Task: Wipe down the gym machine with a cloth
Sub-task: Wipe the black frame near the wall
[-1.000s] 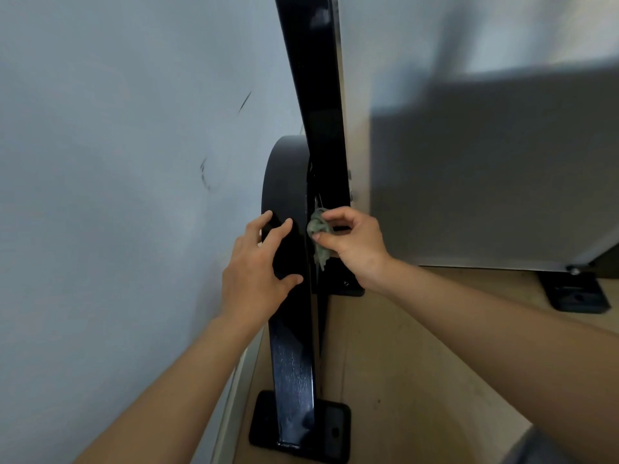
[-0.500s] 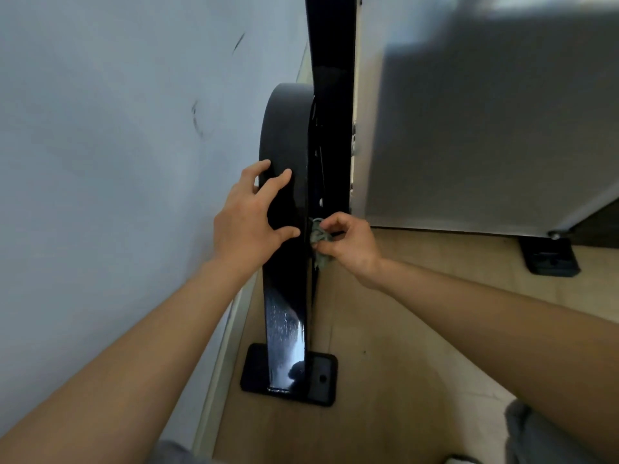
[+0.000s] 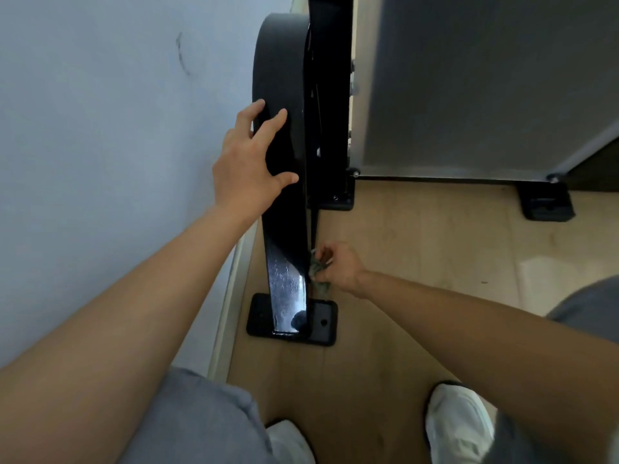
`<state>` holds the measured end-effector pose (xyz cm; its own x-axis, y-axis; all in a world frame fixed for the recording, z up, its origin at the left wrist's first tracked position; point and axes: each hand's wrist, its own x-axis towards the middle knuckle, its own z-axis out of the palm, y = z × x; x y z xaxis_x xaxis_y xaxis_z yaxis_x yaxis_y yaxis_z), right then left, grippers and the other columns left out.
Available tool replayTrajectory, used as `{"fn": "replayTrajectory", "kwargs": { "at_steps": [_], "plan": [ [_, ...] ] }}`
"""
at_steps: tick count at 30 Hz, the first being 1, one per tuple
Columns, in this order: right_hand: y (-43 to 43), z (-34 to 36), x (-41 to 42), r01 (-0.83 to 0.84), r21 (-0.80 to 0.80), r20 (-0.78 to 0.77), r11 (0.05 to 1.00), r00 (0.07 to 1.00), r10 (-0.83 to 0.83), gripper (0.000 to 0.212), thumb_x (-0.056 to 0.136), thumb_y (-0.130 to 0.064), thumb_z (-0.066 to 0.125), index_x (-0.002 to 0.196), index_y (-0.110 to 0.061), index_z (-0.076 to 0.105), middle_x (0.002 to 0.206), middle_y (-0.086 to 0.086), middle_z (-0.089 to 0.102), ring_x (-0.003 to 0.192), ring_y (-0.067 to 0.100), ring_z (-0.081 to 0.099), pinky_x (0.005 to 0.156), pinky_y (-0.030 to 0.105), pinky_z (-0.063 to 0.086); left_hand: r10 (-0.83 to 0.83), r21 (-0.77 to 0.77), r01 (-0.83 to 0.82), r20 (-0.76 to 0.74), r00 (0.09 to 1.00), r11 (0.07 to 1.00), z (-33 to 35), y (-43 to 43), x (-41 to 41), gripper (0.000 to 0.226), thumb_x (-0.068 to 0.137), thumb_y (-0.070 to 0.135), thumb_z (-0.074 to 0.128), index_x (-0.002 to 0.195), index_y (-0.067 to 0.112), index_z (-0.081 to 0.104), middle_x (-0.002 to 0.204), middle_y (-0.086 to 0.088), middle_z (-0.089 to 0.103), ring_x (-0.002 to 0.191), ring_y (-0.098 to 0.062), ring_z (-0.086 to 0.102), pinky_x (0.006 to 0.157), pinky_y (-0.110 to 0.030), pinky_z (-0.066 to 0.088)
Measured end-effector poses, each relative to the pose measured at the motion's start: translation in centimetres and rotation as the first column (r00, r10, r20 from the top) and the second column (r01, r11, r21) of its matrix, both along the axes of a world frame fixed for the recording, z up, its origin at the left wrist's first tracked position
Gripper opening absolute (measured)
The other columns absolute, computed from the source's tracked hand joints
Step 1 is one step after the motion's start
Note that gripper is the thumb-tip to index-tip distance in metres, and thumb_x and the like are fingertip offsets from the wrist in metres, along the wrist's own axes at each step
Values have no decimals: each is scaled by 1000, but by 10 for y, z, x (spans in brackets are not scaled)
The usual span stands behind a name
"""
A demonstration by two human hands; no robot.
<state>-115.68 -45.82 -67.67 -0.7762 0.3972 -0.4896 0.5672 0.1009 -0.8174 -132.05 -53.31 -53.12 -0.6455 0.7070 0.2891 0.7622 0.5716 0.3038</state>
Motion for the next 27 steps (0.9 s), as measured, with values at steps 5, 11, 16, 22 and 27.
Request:
{"fn": "replayTrajectory", "kwargs": {
  "at_steps": [5,11,16,22,27],
  "plan": [
    [-2,-7,1,-60,-52,100,997,993,65,35,81,4,72,79,-24,50,89,-2,54,75,8,50,64,11,42,14,-12,-14,-9,1000,1000,0,1,2,96,71,38,90,152,37,39,161,9,27,133,-23,45,93,-43,53],
    [20,-4,-10,144,-236,87,961,988,-127,29,83,12,66,93,-15,63,85,2,60,72,11,58,50,16,46,-6,16,6,2,1000,1000,-4,1,0,95,73,35,89,153,36,39,162,9,26,135,-22,43,96,-40,49],
    [51,21,-37,203,-394,9,896,976,-217,31,92,5,57,106,-20,68,110,7,68,82,14,65,55,24,53,-27,39,27,10,1000,999,-6,-1,-4,95,71,36,90,151,37,41,162,10,26,135,-21,45,98,-43,53],
    [79,38,-42,-22,-643,65,765,994,83,28,97,-22,55,123,-19,66,128,12,62,118,28,62,89,48,59,-29,29,29,8,1000,999,-7,-2,-4,95,71,36,90,151,36,41,161,12,26,134,-19,48,92,-43,56],
    [72,27,-33,-22,-661,141,750,978,153,37,100,-43,43,124,-22,62,131,1,54,123,26,52,98,50,52,-24,17,24,2,1000,1000,-6,-2,-3,94,72,36,90,152,35,40,161,10,26,136,-20,46,92,-45,57]
  ]
}}
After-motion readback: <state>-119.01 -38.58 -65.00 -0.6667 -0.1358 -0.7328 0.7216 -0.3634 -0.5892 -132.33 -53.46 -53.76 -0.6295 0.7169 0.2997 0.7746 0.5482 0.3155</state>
